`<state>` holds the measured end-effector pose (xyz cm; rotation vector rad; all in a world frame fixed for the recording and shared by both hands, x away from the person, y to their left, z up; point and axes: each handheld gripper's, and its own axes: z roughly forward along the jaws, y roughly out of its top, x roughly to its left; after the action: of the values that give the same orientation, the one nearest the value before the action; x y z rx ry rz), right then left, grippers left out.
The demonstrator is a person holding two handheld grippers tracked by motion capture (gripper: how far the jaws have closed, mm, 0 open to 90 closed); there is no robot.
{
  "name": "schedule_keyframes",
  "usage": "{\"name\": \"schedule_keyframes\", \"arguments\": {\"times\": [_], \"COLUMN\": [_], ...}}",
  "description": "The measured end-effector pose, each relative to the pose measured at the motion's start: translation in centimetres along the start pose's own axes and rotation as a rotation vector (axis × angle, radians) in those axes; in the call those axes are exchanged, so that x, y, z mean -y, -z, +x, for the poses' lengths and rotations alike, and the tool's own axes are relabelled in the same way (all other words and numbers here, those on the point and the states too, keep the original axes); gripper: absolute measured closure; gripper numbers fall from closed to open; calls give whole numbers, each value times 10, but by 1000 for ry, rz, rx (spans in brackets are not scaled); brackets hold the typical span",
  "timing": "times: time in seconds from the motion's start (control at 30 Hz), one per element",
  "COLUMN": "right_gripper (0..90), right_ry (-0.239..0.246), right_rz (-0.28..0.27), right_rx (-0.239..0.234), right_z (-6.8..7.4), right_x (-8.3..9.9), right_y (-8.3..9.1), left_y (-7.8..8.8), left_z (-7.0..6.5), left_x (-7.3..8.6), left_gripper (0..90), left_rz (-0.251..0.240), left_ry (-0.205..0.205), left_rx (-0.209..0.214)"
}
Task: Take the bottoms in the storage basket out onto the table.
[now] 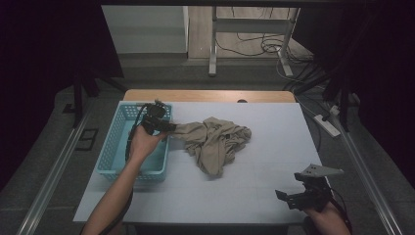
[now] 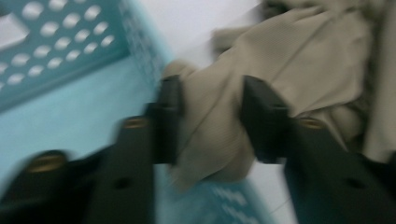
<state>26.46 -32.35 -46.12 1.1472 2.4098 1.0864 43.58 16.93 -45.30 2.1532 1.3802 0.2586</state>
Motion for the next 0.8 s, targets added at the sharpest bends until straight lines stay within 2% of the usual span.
{"name": "schedule_keyframes", "arguments": {"times": [0.07, 0.1, 0.13, 0.2, 0.27, 0.3, 0.33, 0.43, 0.47, 0.5, 0.53, 0.57, 0.6, 0.63, 0.67, 0.7, 0.73, 0.77, 0.8], "right_gripper": [19, 19, 19, 19, 19, 19, 19, 19, 19, 19, 19, 19, 19, 19, 19, 19, 19, 19, 19], "right_ry": [-4, -5, -5, -2, 1, 2, 1, 0, -2, -2, -3, -2, 0, -1, -1, -1, -1, -1, -1], "right_rz": [-3, -1, -1, 0, 1, 1, -1, 1, -3, -5, -7, -11, -9, -12, -12, -12, -12, -14, -14], "right_rx": [2, 2, 2, 1, 2, 2, 2, 0, 0, 0, 0, 0, -1, -1, -1, -3, -3, -2, -2], "right_z": [0, 0, 0, 0, 0, 0, 0, 0, 0, 0, 0, 0, 0, 0, 0, 0, 0, 0, 0], "right_x": [0, 0, 0, 0, 0, 0, 0, 0, 0, 0, 0, 1, 1, 1, 1, 1, 1, 1, 1], "right_y": [0, 0, 0, 0, 0, -1, -1, 0, 0, 0, 1, 1, 1, 1, 1, 1, 1, 2, 2], "left_y": [4, 10, 10, 15, 18, 18, 18, 13, 10, 3, -1, -1, -5, -15, -15, -26, -26, -37, -37], "left_z": [3, 5, 5, 4, -2, -12, -12, -34, -43, -61, -70, -70, -79, -94, -94, -107, -107, -115, -115], "left_x": [0, -1, -1, -5, -11, -18, -18, -32, -37, -46, -49, -49, -53, -58, -58, -61, -61, -62, -62], "left_gripper": [750, 871, 875, 877, 878, 878, 878, 878, 877, 877, 876, 876, 875, 875, 873, 873, 872, 870, 867], "left_rz": [-20, -46, -46, -63, -86, -104, -104, -116, -117, -117, -111, -111, -107, -89, -89, -69, -69, -45, -45], "left_ry": [46, 49, 49, 60, 43, 26, 26, -23, -42, -83, -101, -101, -119, -148, -148, -168, -168, -180, -180], "left_rx": [33, 59, 59, 99, 125, 156, 156, 204, 219, 255, 266, 266, 278, 301, 301, 312, 312, 316, 316]}}
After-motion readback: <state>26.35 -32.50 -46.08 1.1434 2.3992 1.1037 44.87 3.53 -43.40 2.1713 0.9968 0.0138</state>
